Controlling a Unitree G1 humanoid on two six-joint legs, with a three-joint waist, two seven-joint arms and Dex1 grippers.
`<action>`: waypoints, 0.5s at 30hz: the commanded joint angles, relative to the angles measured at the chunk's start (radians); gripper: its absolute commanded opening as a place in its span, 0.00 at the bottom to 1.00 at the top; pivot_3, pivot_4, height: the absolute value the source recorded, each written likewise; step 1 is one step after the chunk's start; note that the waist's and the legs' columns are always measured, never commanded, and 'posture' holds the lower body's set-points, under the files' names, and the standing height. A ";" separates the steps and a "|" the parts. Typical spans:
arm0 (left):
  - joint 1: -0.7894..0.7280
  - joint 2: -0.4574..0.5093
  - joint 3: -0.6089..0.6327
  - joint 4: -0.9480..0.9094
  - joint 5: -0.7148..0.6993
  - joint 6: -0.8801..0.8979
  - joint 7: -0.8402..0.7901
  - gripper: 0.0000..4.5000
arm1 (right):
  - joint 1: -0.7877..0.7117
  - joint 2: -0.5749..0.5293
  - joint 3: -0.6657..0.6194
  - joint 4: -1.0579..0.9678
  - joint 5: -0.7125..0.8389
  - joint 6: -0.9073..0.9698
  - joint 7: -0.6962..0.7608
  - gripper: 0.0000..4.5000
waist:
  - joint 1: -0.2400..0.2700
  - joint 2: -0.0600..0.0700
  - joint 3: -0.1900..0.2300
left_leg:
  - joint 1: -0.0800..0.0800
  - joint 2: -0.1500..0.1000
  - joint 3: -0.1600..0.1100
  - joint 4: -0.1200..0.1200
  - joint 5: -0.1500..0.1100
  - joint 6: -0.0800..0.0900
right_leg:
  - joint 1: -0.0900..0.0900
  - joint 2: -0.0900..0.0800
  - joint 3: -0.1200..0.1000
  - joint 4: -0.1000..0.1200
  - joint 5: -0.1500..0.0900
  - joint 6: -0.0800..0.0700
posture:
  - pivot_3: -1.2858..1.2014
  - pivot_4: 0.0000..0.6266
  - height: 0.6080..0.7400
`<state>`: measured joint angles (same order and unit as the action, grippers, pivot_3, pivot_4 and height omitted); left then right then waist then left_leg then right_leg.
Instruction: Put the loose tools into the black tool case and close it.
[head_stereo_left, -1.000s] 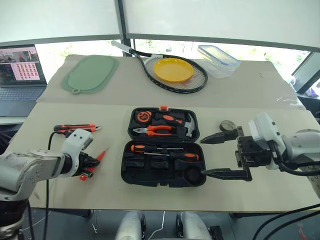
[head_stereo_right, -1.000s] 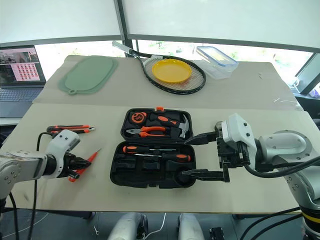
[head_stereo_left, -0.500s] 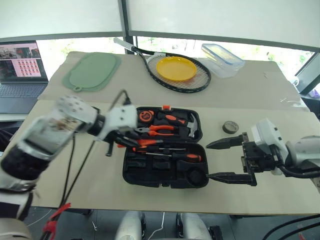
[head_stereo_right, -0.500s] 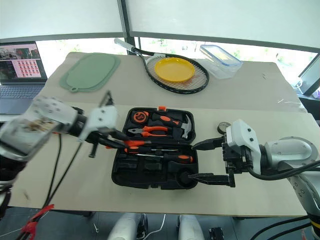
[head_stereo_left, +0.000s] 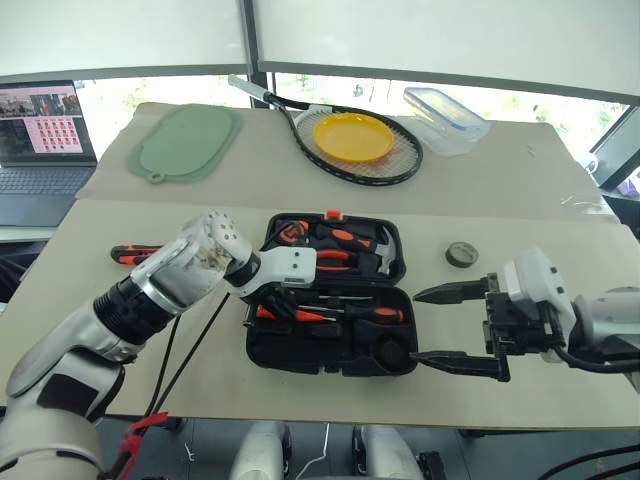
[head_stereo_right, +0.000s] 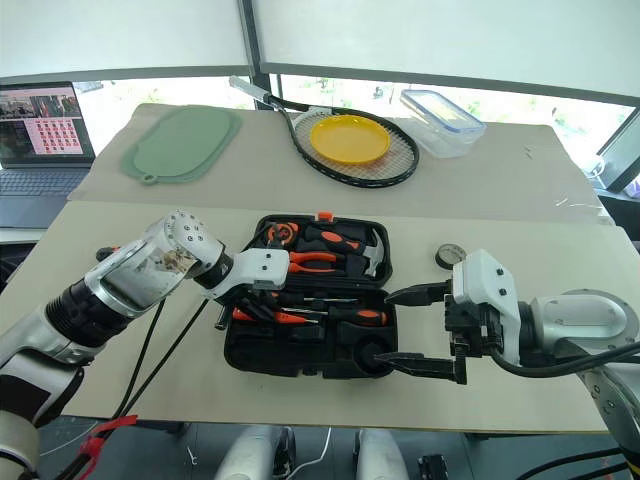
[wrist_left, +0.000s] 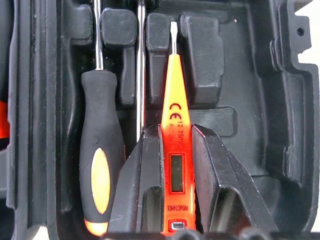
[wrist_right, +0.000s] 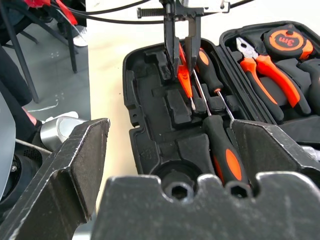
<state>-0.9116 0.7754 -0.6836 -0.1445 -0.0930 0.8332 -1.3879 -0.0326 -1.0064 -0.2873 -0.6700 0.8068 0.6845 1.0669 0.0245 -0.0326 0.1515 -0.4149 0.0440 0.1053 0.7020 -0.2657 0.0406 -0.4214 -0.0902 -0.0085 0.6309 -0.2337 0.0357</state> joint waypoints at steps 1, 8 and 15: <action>-0.004 -0.028 -0.023 -0.004 0.023 0.042 0.015 0.08 | 0.001 -0.001 -0.036 -0.024 0.015 -0.015 -0.009 1.00 | 0.001 0.000 0.000 | 0.000 0.000 0.000 0.001 0.000 0.000 | 0.000 0.000 0.000 0.000 0.000 0.000 | 0.52 0.24 0.99; 0.011 -0.045 -0.027 -0.009 0.036 0.047 0.027 0.08 | -0.008 0.000 -0.038 -0.018 0.018 -0.018 -0.016 1.00 | 0.000 0.000 0.000 | 0.000 0.000 -0.002 0.001 0.000 0.000 | 0.000 0.000 0.000 0.001 0.000 0.000 | 0.52 0.24 0.99; 0.025 -0.033 -0.020 0.016 0.059 0.005 0.034 0.19 | -0.031 0.010 -0.006 -0.006 0.002 -0.026 -0.025 1.00 | 0.001 0.000 0.000 | 0.000 0.000 -0.003 0.001 0.000 0.000 | 0.001 0.000 0.000 0.001 0.000 0.000 | 0.52 0.24 0.99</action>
<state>-0.8976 0.7342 -0.7043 -0.1415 -0.0572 0.8302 -1.3642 -0.0469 -1.0024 -0.2860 -0.6721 0.8071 0.6827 1.0528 0.0251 -0.0326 0.1514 -0.4148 0.0438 0.1028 0.7036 -0.2658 0.0410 -0.4206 -0.0902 -0.0088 0.6322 -0.2334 0.0359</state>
